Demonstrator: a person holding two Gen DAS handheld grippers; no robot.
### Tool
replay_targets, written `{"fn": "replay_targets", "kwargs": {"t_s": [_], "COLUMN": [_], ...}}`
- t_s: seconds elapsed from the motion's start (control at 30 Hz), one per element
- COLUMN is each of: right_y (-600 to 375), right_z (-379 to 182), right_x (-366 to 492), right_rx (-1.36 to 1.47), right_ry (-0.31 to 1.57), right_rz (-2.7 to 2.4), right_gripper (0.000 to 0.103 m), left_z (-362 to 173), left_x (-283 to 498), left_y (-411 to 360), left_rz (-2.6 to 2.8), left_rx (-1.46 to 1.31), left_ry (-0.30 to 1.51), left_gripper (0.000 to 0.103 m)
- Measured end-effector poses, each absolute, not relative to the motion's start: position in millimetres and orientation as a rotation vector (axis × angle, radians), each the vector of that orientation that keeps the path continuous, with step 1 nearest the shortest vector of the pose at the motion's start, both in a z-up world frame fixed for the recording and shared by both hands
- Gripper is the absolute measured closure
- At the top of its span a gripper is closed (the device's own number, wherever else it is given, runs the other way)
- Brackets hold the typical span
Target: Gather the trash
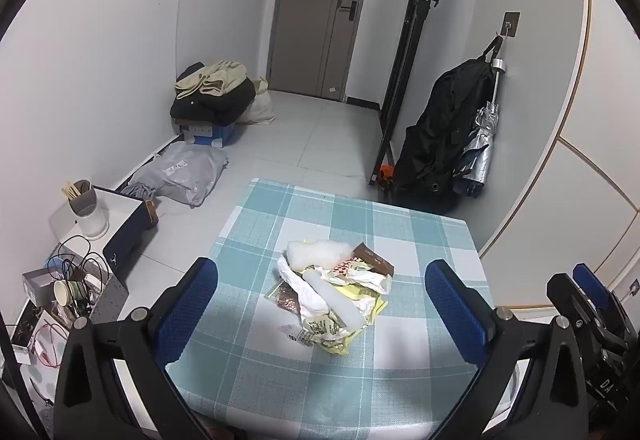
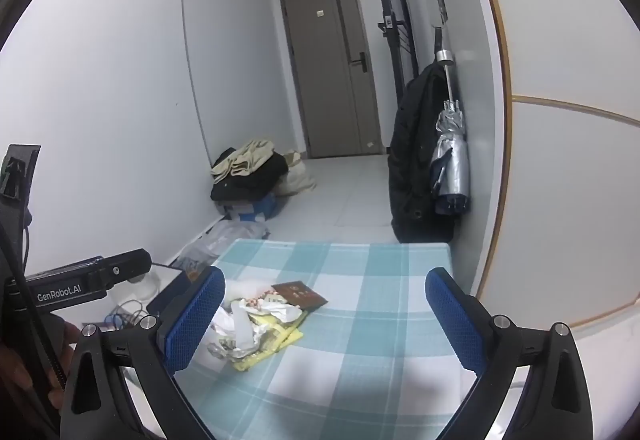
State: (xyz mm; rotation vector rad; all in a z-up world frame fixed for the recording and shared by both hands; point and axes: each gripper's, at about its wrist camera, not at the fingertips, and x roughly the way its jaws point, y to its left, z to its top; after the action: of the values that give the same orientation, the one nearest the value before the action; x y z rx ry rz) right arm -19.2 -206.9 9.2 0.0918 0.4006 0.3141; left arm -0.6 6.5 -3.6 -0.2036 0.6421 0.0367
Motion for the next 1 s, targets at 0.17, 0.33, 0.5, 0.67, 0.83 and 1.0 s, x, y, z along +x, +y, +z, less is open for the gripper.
{"fn": "replay_targets", "kwargs": {"t_s": [0.17, 0.33, 0.5, 0.67, 0.83, 1.0], "right_y": [-207.2, -206.8, -204.0, -208.1, -210.6, -209.0], "right_z": [9.5, 9.5, 6.6, 10.7, 12.6, 10.0], "right_x": [-19.5, -19.0, -16.2, -20.0, -23.1, -19.0], "right_rx": [0.09, 0.09, 0.092, 0.091, 0.09, 0.093], "right_ry": [0.399, 0.401, 0.401, 0.401, 0.401, 0.407], "right_rz": [0.315, 0.314, 0.314, 0.313, 0.313, 0.311], "right_gripper": [0.002, 0.002, 0.002, 0.002, 0.002, 0.002], "left_z": [-3.1, -3.4, -3.8, -4.3, -4.9, -5.2], "left_x": [0.8, 0.3, -0.3, -0.8, -1.5, -0.3], "left_y": [7.5, 8.1, 7.1, 5.8, 6.2, 6.4], "left_rz": [0.031, 0.029, 0.034, 0.035, 0.037, 0.036], "left_rx": [-0.204, -0.206, -0.207, -0.203, -0.207, -0.213], "left_ry": [0.645, 0.644, 0.643, 0.64, 0.644, 0.652], "left_gripper": [0.001, 0.001, 0.001, 0.001, 0.001, 0.001]}}
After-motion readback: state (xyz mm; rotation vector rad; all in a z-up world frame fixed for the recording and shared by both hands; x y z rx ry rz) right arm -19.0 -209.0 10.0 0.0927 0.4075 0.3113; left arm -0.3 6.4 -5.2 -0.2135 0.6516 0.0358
